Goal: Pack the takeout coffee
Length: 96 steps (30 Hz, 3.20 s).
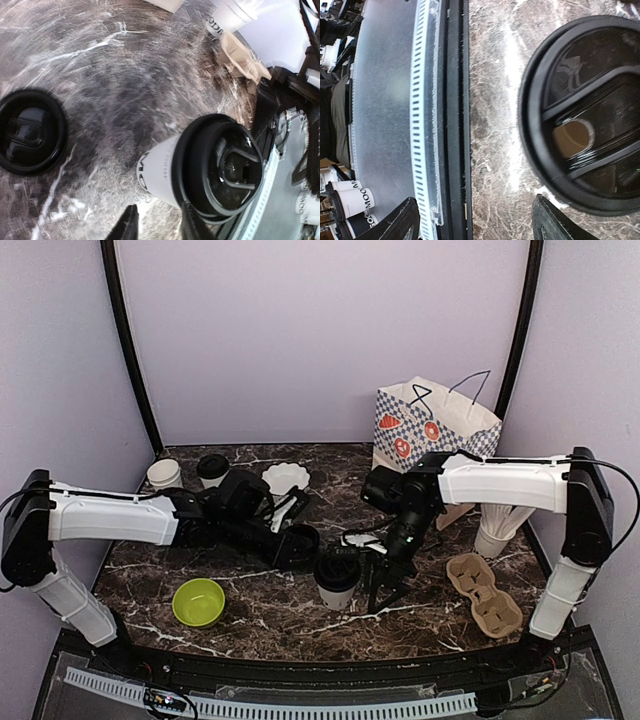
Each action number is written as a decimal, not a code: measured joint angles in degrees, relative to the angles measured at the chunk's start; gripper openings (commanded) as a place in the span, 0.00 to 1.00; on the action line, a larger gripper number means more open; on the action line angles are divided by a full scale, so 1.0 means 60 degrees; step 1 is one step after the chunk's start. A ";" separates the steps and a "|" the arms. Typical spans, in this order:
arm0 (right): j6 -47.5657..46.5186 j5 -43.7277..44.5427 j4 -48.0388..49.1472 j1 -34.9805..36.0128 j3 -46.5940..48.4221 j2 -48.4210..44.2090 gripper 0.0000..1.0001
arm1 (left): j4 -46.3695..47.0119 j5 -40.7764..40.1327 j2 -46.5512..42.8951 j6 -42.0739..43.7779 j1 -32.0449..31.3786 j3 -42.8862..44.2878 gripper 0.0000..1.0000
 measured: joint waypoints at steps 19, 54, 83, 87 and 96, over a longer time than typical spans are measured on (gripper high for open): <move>0.0929 -0.1322 -0.0164 -0.2135 0.0823 0.1333 0.62 | -0.0936 0.1173 -0.0357 -0.3687 0.0047 0.0441 0.38; 0.1858 -0.1861 -0.0368 -0.2175 0.1435 0.2448 0.58 | -0.1494 0.2517 0.0973 -0.3096 0.0153 0.1078 0.30; 0.1523 -0.2018 -0.0484 -0.1963 0.1410 0.2444 0.67 | -0.2473 0.0463 0.0656 -0.2051 -0.0171 0.2051 0.39; 0.1446 -0.2007 -0.0455 -0.1963 0.1410 0.2430 0.66 | -0.2470 0.0280 0.0171 -0.2499 -0.0164 0.1475 0.32; 0.1370 -0.2011 -0.0444 -0.1963 0.1410 0.2430 0.66 | -0.1974 0.1133 0.0117 -0.3289 -0.0164 0.0670 0.34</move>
